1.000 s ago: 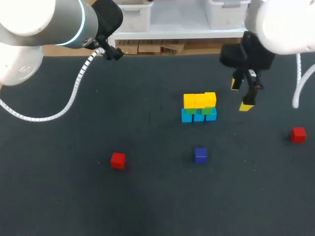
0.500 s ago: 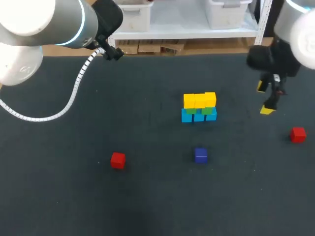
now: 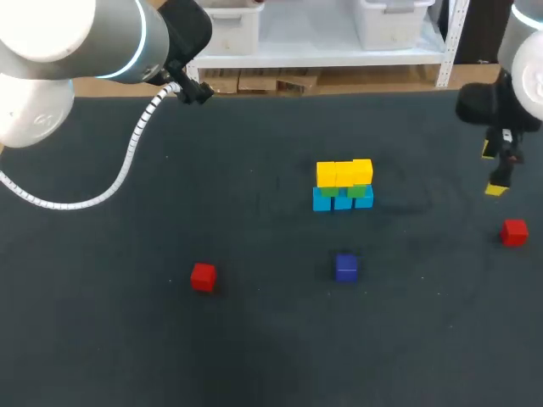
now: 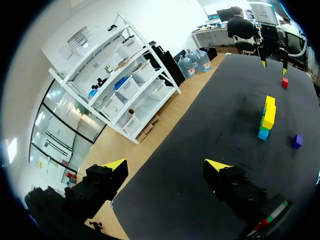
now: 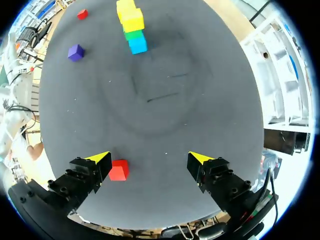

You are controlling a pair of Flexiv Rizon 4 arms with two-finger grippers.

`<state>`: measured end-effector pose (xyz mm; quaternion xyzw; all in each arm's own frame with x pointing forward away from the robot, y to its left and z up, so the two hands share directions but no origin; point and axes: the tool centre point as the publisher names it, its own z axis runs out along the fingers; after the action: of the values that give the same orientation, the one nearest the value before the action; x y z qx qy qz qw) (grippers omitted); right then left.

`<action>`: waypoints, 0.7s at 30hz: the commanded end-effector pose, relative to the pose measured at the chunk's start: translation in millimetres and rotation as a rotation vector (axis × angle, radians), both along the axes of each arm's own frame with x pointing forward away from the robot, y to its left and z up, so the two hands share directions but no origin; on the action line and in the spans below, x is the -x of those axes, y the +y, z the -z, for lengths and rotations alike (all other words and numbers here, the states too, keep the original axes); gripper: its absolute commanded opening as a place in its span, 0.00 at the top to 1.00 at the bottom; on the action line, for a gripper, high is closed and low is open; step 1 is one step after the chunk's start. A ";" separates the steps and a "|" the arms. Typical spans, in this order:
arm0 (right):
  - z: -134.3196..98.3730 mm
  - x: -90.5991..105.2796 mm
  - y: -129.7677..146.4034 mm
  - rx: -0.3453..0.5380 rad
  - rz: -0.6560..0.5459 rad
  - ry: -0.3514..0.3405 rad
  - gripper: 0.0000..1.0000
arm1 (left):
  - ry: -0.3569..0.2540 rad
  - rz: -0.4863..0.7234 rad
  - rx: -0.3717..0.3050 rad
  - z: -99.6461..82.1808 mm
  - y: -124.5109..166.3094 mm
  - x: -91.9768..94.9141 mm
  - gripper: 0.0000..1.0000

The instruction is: Place the blue cubes, place green cubes on the blue cubes, place the yellow cubes on the green cubes, then place the red cubes on the yellow cubes, and place purple cube on the red cubes.

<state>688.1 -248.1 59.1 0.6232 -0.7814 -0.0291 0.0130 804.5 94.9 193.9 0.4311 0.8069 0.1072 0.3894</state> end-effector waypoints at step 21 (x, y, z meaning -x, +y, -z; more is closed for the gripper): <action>27.6 80.8 -23.4 -0.021 -0.117 -0.007 0.00 | 0.003 0.003 0.000 -0.4 0.3 -1.6 0.00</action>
<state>607.6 -275.2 40.9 0.6691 -0.7416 -0.0485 0.0086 804.5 94.9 193.9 0.4311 0.8068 0.1072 0.3895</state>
